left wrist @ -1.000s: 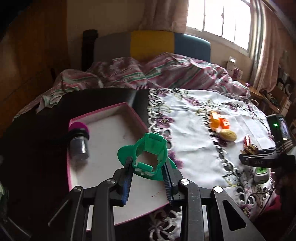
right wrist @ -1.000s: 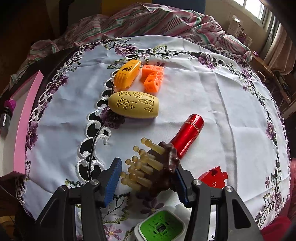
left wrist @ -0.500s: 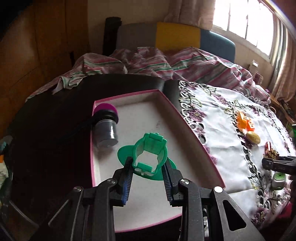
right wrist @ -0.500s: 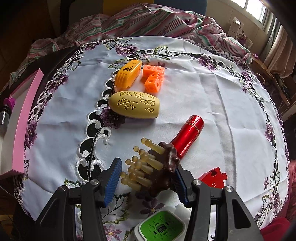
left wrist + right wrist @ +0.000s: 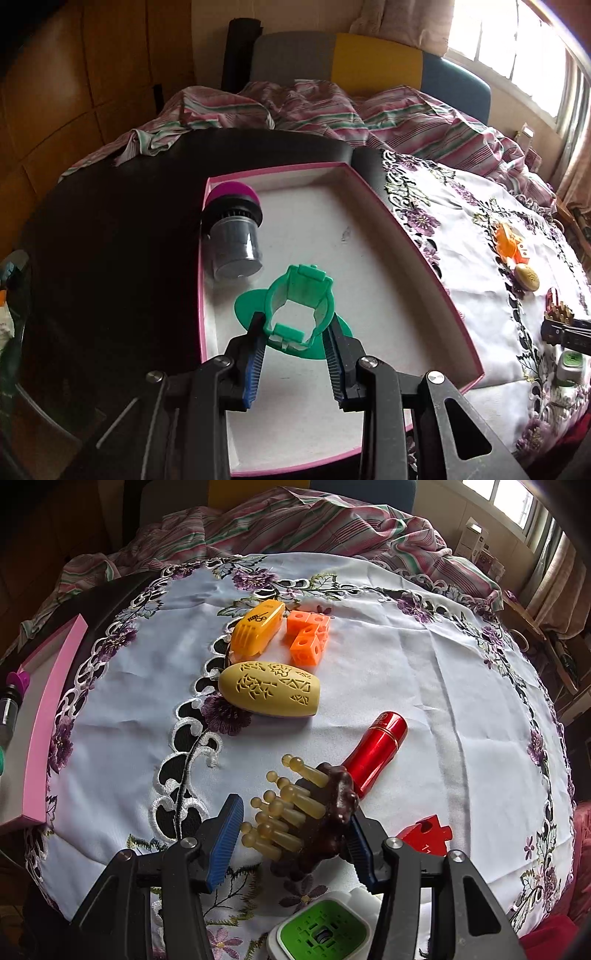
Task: Organize rigid objects
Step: 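Lower the green holder into the tray and open the left tool, then lift the brown spiky brush and carry it toward the tray with the right tool, then lower the brown brush into the tray beside the green holder, open the right tool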
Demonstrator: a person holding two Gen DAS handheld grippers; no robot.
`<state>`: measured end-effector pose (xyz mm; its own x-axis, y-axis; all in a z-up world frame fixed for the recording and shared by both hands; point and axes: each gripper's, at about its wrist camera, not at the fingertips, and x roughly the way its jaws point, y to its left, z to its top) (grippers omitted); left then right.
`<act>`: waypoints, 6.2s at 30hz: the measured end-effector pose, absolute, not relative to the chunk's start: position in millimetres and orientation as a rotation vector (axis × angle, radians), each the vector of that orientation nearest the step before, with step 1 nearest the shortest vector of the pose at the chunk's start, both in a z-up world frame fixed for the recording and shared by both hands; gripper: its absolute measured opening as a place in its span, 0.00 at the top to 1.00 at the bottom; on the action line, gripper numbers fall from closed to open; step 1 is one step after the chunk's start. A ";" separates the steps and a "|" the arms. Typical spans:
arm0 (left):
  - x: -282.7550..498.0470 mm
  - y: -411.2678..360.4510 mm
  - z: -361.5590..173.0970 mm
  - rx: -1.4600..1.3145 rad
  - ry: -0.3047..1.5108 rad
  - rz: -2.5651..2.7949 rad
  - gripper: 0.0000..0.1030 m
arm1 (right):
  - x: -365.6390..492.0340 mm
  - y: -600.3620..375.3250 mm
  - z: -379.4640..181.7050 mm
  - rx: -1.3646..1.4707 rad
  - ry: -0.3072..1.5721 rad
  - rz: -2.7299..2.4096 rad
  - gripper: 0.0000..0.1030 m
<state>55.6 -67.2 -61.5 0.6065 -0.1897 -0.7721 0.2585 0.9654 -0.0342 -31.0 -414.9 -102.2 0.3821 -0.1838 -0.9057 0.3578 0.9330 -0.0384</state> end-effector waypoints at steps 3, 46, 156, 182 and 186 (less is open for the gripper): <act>58.6 -64.9 -65.7 0.080 0.895 -0.253 0.70 | -30.6 -414.5 -102.0 0.172 1.128 -0.348 0.47; 56.8 -23.3 -61.4 0.044 0.858 -0.175 0.50 | -30.1 -407.1 -99.0 0.124 1.115 -0.338 0.47; 32.3 88.7 -66.3 -0.107 0.885 0.108 0.35 | 33.3 -51.2 -61.2 -0.204 0.821 0.223 0.37; 25.6 77.4 -51.4 -0.056 0.849 0.091 0.35 | 18.0 -64.0 -32.0 -0.199 0.736 0.196 0.37; 23.1 64.6 -41.6 -0.016 0.817 0.063 0.35 | 15.2 -81.6 -30.1 -0.176 0.738 0.170 0.37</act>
<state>23.1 64.6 -41.6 0.6828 0.0501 -0.7289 -0.0626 0.9980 0.0100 15.2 -81.6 -30.1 0.7273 0.0916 -0.6801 -0.2149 0.9716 -0.0989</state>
